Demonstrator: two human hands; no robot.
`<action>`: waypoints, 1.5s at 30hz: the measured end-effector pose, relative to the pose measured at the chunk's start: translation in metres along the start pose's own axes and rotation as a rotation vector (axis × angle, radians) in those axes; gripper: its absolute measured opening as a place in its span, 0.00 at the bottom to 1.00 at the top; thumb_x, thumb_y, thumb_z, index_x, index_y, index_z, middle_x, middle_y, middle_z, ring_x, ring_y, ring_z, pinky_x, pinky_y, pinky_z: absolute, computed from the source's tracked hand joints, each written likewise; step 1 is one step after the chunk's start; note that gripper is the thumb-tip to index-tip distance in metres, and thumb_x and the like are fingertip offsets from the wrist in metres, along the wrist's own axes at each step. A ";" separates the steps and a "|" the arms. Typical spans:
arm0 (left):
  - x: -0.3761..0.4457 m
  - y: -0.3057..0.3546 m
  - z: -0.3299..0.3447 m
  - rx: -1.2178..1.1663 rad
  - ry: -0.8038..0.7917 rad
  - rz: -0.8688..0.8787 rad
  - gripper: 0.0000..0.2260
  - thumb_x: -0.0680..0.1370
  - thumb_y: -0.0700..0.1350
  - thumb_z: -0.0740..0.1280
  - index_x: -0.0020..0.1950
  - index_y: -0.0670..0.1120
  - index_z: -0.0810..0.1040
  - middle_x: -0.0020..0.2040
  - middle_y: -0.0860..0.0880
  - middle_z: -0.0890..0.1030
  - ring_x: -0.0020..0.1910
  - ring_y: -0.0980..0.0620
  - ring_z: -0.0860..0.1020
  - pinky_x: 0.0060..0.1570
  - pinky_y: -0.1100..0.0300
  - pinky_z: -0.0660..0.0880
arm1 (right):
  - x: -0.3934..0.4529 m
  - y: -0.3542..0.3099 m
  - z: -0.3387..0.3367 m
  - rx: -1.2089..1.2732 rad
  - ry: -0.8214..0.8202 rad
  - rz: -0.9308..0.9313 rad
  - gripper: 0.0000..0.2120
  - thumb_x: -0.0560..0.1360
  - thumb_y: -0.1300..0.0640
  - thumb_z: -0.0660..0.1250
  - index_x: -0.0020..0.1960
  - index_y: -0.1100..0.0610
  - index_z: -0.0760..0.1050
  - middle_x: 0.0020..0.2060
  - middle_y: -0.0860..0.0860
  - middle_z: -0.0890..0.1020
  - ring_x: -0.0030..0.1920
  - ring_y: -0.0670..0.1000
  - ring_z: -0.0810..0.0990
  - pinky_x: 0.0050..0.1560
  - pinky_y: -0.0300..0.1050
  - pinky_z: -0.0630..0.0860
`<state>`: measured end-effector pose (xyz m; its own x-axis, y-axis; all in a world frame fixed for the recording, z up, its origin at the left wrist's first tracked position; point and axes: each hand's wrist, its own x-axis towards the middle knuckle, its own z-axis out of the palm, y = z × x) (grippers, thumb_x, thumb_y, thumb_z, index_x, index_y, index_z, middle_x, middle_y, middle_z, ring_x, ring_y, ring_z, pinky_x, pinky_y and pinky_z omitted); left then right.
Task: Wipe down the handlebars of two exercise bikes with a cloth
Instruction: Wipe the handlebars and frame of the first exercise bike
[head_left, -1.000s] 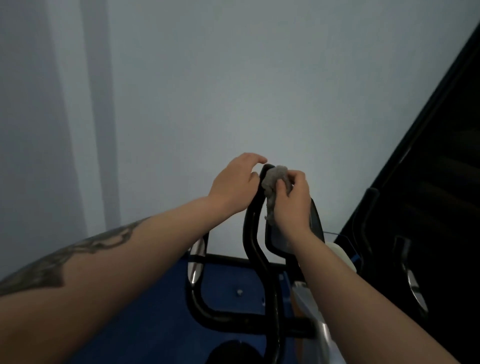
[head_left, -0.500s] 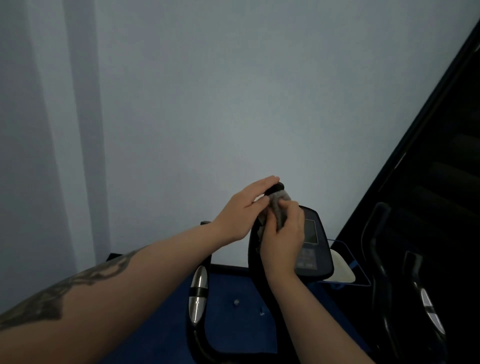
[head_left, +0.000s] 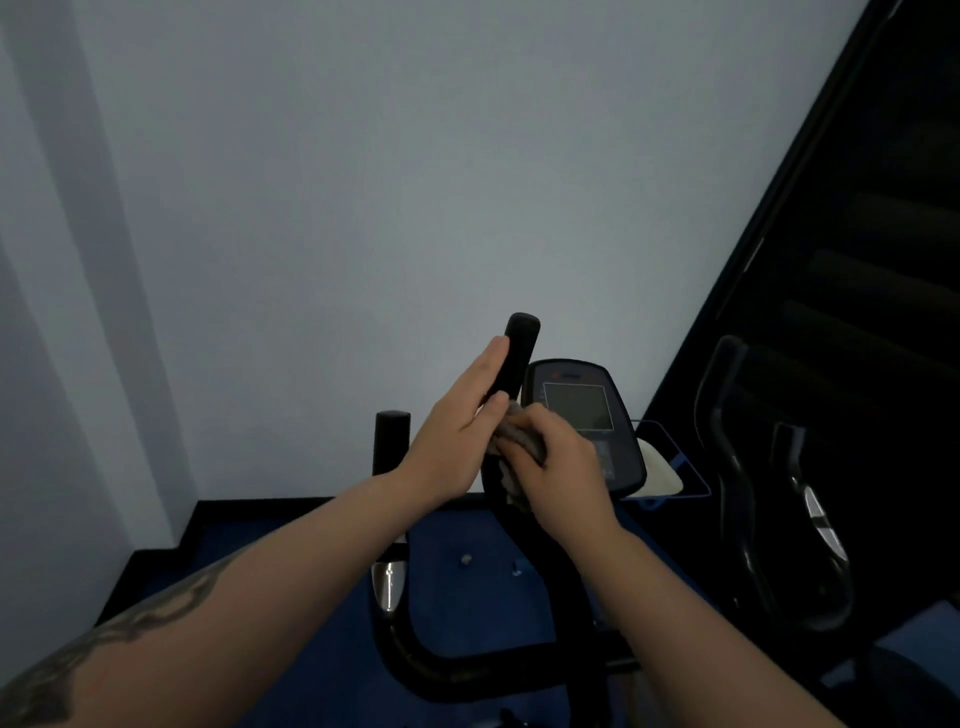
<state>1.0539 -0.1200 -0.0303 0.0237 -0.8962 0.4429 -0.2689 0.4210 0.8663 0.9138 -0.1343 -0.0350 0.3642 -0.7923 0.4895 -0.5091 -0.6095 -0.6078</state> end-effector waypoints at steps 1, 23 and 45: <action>-0.001 0.000 0.000 0.004 0.003 -0.003 0.23 0.82 0.39 0.54 0.77 0.51 0.55 0.77 0.58 0.57 0.74 0.66 0.55 0.74 0.63 0.52 | -0.002 0.001 -0.004 0.031 -0.035 0.033 0.06 0.76 0.58 0.67 0.44 0.48 0.73 0.37 0.47 0.79 0.38 0.43 0.77 0.36 0.37 0.74; 0.018 0.018 -0.016 0.121 -0.069 0.035 0.22 0.83 0.43 0.54 0.77 0.51 0.55 0.76 0.58 0.58 0.73 0.68 0.56 0.73 0.66 0.54 | 0.060 -0.025 0.025 0.774 0.371 0.404 0.14 0.82 0.51 0.55 0.61 0.51 0.76 0.52 0.48 0.83 0.53 0.46 0.81 0.56 0.46 0.78; -0.049 0.000 -0.005 0.067 -0.127 -0.208 0.22 0.82 0.51 0.54 0.76 0.51 0.59 0.75 0.57 0.62 0.72 0.64 0.60 0.71 0.69 0.55 | 0.010 -0.011 0.005 0.121 0.049 0.340 0.09 0.78 0.56 0.63 0.47 0.56 0.82 0.35 0.51 0.83 0.36 0.46 0.80 0.35 0.38 0.75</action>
<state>1.0576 -0.0752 -0.0506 -0.0352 -0.9747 0.2206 -0.3343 0.2195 0.9165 0.9268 -0.1359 -0.0264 0.1513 -0.9496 0.2744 -0.4973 -0.3130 -0.8091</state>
